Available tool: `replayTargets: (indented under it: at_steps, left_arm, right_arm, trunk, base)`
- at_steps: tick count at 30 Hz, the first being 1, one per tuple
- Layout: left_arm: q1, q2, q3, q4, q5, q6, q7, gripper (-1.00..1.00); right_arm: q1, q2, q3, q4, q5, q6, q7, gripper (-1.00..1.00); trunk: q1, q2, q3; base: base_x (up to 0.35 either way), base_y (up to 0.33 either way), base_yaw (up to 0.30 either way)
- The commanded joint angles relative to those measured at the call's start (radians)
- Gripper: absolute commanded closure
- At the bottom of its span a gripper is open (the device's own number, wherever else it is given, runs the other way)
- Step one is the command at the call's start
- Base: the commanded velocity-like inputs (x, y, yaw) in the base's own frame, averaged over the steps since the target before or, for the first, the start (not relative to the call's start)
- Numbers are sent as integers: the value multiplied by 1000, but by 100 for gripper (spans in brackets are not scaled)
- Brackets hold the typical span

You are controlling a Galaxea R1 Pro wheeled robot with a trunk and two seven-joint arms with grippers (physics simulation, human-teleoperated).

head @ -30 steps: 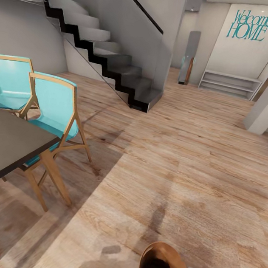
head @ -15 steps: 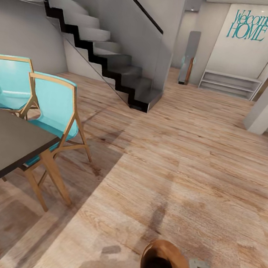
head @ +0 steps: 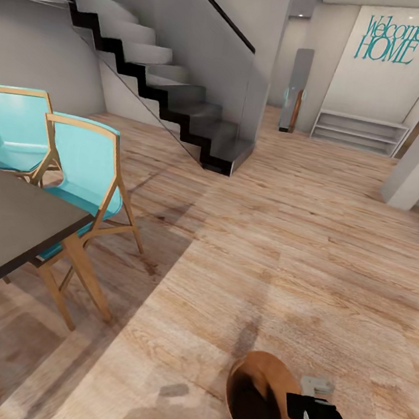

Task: Put the three can of soda from the living room inside the tash can in the kitchen.

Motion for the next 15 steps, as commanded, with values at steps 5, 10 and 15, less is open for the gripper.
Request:
replayTargets:
  at_steps: [5, 10, 15]
  left_arm:
    - [0, 0, 0, 0, 0, 0, 0, -100]
    - [0, 0, 0, -1, 0, 0, 0, -100]
    - [0, 0, 0, -3, 0, 0, 0, -100]
  right_arm:
    - [0, 0, 0, -163, -3, 199, 0, 100]
    - [1, -1, -1, -268, -3, 324, 0, 100]
    - [1, -3, -1, -320, -3, 393, 0, 100]
  trunk:
    - [0, 0, 0]
    - [0, 0, 0]
    - [0, 0, 0]
  base:
    - [0, 0, 0]
    - [0, 0, 0]
    - [0, 0, 0]
